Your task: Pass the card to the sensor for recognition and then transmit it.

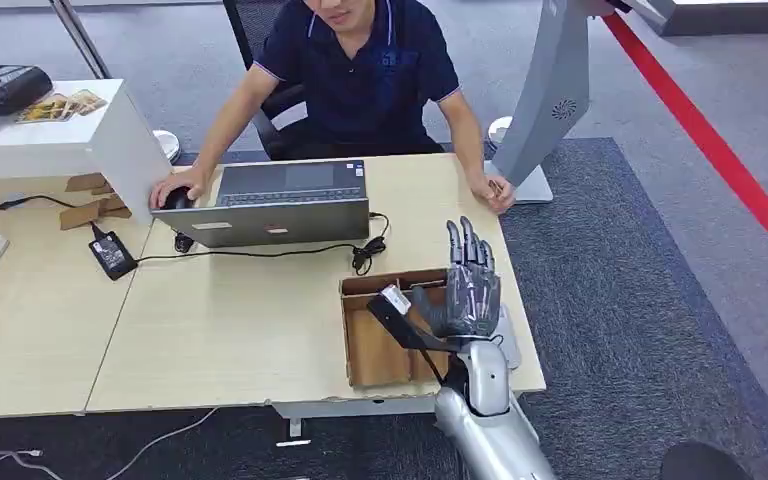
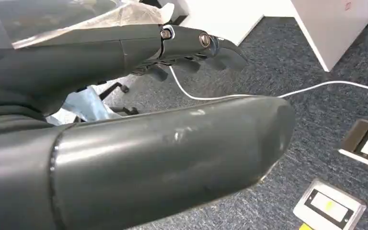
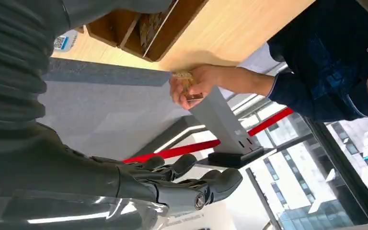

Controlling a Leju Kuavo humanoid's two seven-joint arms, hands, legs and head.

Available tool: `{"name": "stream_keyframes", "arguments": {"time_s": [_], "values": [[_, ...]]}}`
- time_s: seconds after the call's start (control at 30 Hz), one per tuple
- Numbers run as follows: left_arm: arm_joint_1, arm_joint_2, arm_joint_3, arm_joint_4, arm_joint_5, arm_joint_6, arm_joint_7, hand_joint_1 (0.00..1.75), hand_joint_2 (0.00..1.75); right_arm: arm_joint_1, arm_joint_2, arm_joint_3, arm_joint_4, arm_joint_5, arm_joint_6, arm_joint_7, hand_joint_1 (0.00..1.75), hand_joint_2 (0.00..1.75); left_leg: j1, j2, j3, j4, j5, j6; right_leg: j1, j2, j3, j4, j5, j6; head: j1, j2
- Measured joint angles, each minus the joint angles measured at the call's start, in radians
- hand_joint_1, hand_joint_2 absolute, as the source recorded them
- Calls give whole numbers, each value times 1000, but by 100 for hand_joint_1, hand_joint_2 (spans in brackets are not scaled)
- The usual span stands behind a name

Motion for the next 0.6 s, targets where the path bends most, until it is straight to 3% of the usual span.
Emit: {"name": "stream_keyframes", "arguments": {"time_s": [0.6], "values": [[-2, 0, -1, 0, 9, 0, 0, 0, 0, -2, -6, 15, 5, 6, 0, 9, 0, 175, 0, 0, 0, 0, 0, 0, 0, 0, 0, 0, 0, 0, 0, 0]]}}
